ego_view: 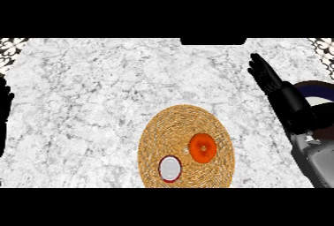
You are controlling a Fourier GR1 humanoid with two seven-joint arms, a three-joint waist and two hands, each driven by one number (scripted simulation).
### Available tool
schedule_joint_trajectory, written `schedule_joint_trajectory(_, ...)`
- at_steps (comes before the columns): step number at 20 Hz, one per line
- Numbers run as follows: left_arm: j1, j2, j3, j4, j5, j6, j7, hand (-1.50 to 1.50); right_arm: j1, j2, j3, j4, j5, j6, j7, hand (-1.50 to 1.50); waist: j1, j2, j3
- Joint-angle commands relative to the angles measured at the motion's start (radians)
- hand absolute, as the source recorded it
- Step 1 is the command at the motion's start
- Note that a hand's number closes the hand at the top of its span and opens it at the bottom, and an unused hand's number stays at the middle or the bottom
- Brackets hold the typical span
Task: Pick the squash from the placemat and place it in the plate
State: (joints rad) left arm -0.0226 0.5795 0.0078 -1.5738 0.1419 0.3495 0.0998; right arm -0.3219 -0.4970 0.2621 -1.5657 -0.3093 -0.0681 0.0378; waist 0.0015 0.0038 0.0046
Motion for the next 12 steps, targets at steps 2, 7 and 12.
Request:
schedule_joint_trajectory(2, -0.100, -0.030, -0.063, 0.043, -0.033, -0.033, 0.027, 0.00, -0.076, 0.182, 0.013, -0.001, 0.080, -0.236, 0.070, -1.50, -0.011, -0.001, -0.005)
schedule_joint_trajectory(7, -0.085, -0.064, -0.127, 0.003, 0.006, -0.100, 0.012, 0.00, -0.132, -0.013, 0.165, 0.051, 0.418, -0.268, 0.066, -1.50, -0.023, -0.017, -0.064)
schedule_joint_trajectory(12, -0.117, -0.144, -0.189, 0.054, 0.011, -0.124, -0.023, 0.00, 0.003, 0.354, 0.275, 0.108, 0.589, -0.702, 0.199, -1.50, -0.039, -0.001, -0.009)
